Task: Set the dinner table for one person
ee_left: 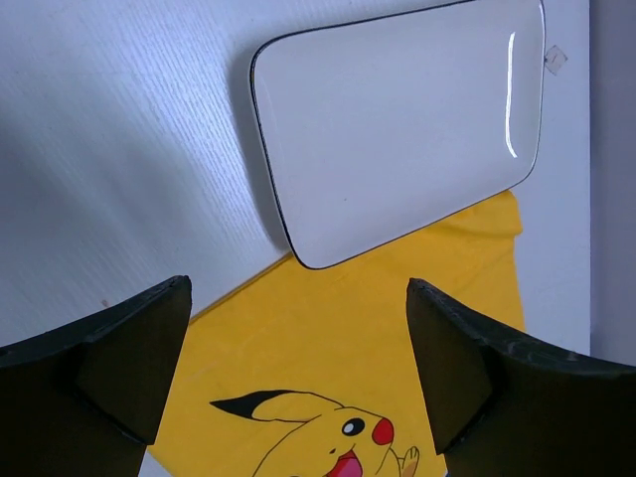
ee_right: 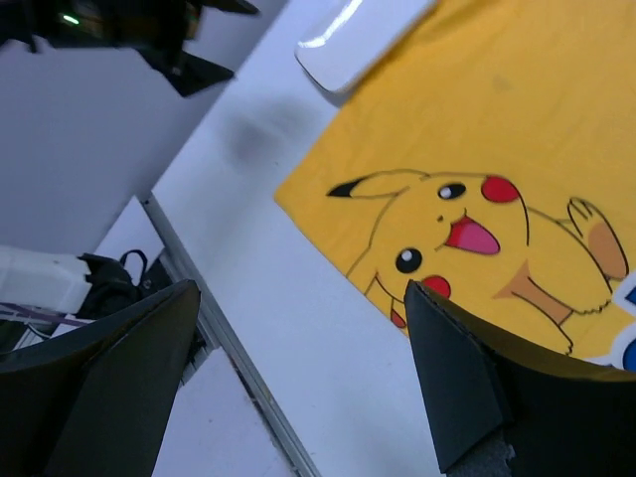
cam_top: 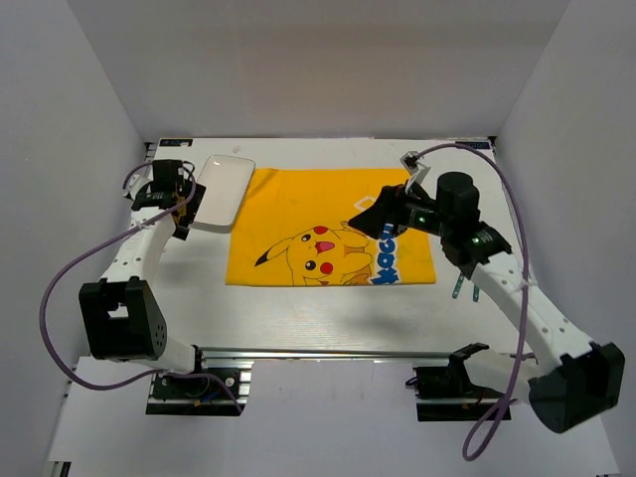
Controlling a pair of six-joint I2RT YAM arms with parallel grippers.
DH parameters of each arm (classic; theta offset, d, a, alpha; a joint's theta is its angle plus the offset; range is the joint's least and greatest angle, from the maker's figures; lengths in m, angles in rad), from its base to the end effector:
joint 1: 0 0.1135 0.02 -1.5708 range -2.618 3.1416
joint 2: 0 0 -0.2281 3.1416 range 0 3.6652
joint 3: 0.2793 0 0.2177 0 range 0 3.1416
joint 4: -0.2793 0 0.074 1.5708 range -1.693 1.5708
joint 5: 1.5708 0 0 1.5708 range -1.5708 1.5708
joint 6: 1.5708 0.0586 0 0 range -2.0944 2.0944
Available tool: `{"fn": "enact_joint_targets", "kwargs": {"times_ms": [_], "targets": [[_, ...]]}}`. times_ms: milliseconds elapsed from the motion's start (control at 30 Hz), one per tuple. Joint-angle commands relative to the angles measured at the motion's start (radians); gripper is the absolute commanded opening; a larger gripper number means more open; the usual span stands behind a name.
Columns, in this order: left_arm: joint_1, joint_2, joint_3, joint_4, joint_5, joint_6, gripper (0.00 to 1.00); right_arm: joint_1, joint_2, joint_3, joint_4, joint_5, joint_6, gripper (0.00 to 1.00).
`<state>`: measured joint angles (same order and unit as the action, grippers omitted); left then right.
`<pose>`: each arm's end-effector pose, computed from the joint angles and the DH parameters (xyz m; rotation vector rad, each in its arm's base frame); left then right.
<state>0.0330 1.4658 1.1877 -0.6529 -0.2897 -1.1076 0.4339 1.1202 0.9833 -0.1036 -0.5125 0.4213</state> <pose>0.2908 0.0263 0.2362 -1.4211 1.9966 -0.1083 0.2217 0.1344 0.3199 -0.3967 1.8706 1.0558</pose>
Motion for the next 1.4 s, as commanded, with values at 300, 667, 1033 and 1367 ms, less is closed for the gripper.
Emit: {"fn": "enact_joint_targets", "kwargs": {"times_ms": [300, 667, 1033, 1367], "targets": [[0.113, 0.030, -0.171, 0.237, 0.201, -0.066, 0.98, -0.004, -0.175, -0.015, 0.016, -0.075, 0.030, 0.89], [0.131, 0.197, -0.181, 0.449, 0.271, -0.071, 0.98, -0.003, -0.249, -0.078, 0.010, -0.078, 0.007, 0.89], [0.131, 0.432, -0.060, 0.469, 0.287, -0.035, 0.75, -0.003, -0.246, -0.090, 0.025, -0.080, 0.004, 0.89], [0.160, 0.363, -0.166, 0.503, 0.242, -0.092, 0.00, -0.004, -0.226, -0.066, 0.021, -0.060, -0.004, 0.89]]}}
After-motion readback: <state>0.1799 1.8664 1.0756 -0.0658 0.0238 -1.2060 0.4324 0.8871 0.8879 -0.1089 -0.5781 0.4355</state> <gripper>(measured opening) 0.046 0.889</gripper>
